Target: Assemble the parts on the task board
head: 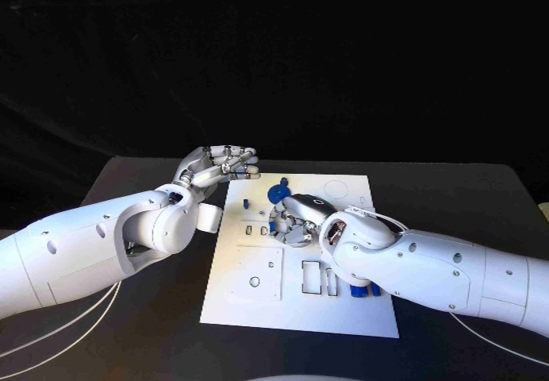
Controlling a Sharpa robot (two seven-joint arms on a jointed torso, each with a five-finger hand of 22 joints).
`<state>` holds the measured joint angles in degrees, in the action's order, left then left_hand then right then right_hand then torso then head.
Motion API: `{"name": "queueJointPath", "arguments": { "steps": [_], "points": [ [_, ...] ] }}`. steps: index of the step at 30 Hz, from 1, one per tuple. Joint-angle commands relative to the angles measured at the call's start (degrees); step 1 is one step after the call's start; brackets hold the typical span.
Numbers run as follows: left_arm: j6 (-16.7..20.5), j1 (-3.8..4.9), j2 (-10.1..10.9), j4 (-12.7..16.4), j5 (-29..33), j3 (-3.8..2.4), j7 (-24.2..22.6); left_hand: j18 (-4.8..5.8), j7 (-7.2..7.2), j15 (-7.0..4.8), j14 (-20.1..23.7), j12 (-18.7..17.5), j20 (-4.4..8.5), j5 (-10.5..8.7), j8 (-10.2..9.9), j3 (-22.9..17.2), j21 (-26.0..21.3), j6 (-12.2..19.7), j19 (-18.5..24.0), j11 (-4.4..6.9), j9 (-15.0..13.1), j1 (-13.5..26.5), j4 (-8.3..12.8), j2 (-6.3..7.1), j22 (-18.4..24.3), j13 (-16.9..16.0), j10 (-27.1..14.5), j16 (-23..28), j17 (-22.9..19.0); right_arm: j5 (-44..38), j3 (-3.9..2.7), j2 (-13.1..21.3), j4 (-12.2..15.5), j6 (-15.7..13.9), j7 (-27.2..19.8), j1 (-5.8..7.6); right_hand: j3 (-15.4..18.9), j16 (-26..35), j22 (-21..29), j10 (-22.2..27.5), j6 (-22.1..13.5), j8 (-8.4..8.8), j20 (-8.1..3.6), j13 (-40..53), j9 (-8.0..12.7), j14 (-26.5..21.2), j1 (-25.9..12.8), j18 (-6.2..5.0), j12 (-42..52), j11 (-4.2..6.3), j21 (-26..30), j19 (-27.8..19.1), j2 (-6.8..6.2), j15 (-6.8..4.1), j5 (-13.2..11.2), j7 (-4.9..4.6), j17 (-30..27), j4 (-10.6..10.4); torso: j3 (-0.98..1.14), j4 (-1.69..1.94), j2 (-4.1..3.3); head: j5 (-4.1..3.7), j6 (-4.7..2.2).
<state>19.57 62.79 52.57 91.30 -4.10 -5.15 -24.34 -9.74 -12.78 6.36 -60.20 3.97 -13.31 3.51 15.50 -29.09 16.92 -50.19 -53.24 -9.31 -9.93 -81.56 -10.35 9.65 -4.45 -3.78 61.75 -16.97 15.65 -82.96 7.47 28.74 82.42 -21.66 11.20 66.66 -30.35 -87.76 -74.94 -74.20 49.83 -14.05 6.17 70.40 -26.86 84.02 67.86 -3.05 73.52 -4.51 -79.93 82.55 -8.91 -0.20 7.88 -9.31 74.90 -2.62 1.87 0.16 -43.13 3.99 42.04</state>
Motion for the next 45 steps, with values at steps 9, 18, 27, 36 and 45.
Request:
{"name": "queueJointPath", "arguments": {
  "steps": [9, 18, 27, 36, 45],
  "points": [
    [-0.68, 0.05, -0.04, 0.10, 0.14, -0.04, -0.37, -0.79, -0.24, 0.28, -0.14, -0.24, 0.08, -0.26, -0.25, -0.28, -0.22, 0.05, -0.35, -0.31, 0.04, 0.51, -0.08, 0.14, 0.06, 0.01, 0.15, 0.32, 0.08, -0.36, 0.02, -0.06, -0.18, 0.74, -0.44, -0.05, 1.92, 0.30, -5.68, 0.96, -0.94, 0.81, 0.30, -0.68, 0.38, 4.39, -0.81, 0.02, -0.72, -0.16, 0.63, -0.33, -1.36, 0.66, -0.76, -0.18, 8.42, -0.87, -0.01, -0.03, 0.00, 0.07, 0.09],
    [-0.71, 0.05, -0.03, 0.04, 0.13, -0.04, -0.29, -0.79, -0.25, 0.29, -0.21, -0.25, 0.08, -0.26, -0.31, -0.47, -0.27, 0.05, -0.39, -0.32, 0.04, 0.69, 0.14, 0.25, 0.13, 0.02, 0.13, 0.51, 0.31, -0.33, 0.02, 0.25, 0.27, -1.49, -1.49, -0.12, 4.88, 0.60, -5.20, 3.65, -4.39, 2.54, 0.64, -3.16, 1.25, 4.21, -1.05, -0.13, -2.86, -0.76, 1.44, -0.79, -2.92, 1.12, -2.60, -0.84, 7.83, -1.98, 0.01, 0.01, 0.02, 0.05, -0.01],
    [-0.11, 0.05, 0.05, -0.51, -2.90, -0.04, 2.04, -0.90, 0.44, -0.39, -2.07, -0.11, 0.61, -0.30, -0.06, -0.25, 0.59, -0.46, -2.07, 0.22, -0.14, 1.82, 0.22, 0.86, -0.14, -0.04, 1.00, -0.01, 1.25, 1.29, -0.05, 2.26, 2.58, -6.42, -5.54, -0.20, 9.58, 0.54, -5.63, 4.11, -7.94, 4.09, 1.56, -3.58, 2.78, 4.23, 0.63, -0.04, -2.53, -1.88, 1.22, -0.47, -2.62, 2.10, -4.20, -2.07, 7.97, -3.94, 0.05, -0.09, 0.13, 0.19, -0.19],
    [0.45, 0.06, -0.10, -1.85, -13.84, -0.04, 12.71, -0.77, 1.94, -4.35, -14.41, 2.99, 5.61, -0.22, -0.04, 2.35, 10.00, -1.81, -13.11, 3.05, -0.52, 5.76, -2.26, 1.25, -4.32, -1.94, 9.06, -18.82, 15.30, 14.28, -0.75, 7.82, 7.14, -10.30, -18.67, 0.73, 9.94, 0.91, -4.74, 4.22, -4.90, 1.95, 1.35, -3.73, 2.88, 4.00, 3.64, -0.41, -2.16, -1.27, 2.60, -1.32, -0.44, 1.68, -1.69, -1.34, 7.18, -4.49, -0.02, -0.64, 0.72, 0.39, -1.00],
    [-9.36, 0.11, -1.36, -4.16, -33.06, -0.05, 31.01, -0.79, 5.50, -7.02, -23.64, 37.41, 9.08, 0.42, 10.50, 6.08, 30.78, -0.35, -14.98, 6.23, -6.37, 10.34, -6.12, -0.33, -16.91, -27.71, 2.91, -62.86, 56.52, 33.53, -1.40, 14.66, 8.63, -8.96, -23.47, 4.82, 9.62, 1.33, -4.09, 4.40, -3.82, 0.47, 0.98, -4.11, 2.90, 3.80, 4.05, -0.64, -2.20, -0.88, 3.64, -1.87, 0.64, 1.30, 2.61, -0.96, 6.36, -5.32, -0.02, -1.85, 2.19, 1.29, -0.71]
  ]
}}
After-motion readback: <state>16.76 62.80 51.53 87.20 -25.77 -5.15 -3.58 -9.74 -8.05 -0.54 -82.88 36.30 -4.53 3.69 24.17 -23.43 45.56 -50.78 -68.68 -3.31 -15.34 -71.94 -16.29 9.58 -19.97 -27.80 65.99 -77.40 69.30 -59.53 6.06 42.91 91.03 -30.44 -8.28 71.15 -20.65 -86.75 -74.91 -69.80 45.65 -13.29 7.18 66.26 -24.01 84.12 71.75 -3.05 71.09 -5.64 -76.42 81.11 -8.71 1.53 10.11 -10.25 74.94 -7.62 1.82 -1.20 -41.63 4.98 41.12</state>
